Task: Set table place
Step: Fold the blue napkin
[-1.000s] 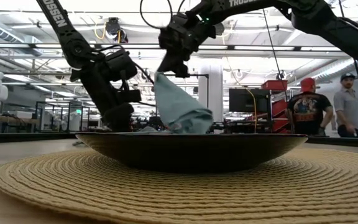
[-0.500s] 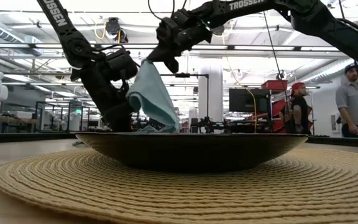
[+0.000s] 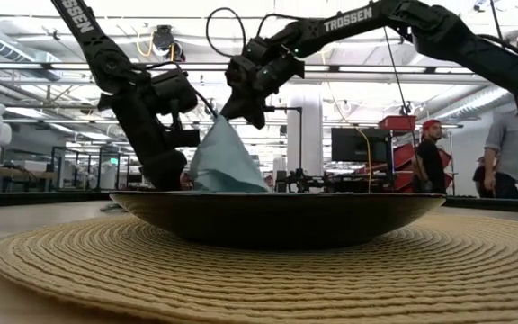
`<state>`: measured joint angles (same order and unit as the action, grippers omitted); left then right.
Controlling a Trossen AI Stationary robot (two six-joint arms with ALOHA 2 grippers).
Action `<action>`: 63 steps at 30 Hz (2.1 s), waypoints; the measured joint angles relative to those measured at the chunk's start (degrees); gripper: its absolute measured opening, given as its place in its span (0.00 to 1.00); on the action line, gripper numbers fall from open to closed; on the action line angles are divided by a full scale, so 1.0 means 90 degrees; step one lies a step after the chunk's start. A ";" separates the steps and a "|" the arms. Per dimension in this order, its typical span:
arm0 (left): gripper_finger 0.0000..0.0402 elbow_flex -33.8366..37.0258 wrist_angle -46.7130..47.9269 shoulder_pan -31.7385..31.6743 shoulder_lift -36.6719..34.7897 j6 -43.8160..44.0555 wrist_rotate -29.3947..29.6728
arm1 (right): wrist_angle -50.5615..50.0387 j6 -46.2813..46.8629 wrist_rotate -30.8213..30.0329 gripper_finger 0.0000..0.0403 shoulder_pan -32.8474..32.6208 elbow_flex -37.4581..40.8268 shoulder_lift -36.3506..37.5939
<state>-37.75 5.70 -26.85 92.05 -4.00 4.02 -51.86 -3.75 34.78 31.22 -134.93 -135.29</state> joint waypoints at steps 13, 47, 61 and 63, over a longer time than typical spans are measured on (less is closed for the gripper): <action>0.34 0.0025 0.0169 -0.0073 -0.0669 0.0225 0.0719 | 0.0036 0.0025 0.0008 0.00 -0.0007 -0.0002 -0.0094; 0.46 0.0001 -0.0284 -0.0061 -0.0702 -0.0612 0.2186 | 0.0063 -0.0373 -0.0253 0.64 -0.0021 -0.0007 -0.0094; 0.46 -0.0004 0.0143 -0.0343 -0.0709 -0.0611 0.3413 | -0.0604 -0.0540 -0.1019 0.64 -0.0002 -0.0012 -0.0094; 0.46 -0.0004 0.0290 -0.0430 -0.0746 -0.0581 0.3607 | -0.0421 -0.0457 -0.0489 0.64 0.0000 -0.0012 -0.0094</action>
<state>-37.78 8.31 -30.72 85.34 -9.23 36.49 -55.65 -7.86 30.38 31.22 -135.04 -136.14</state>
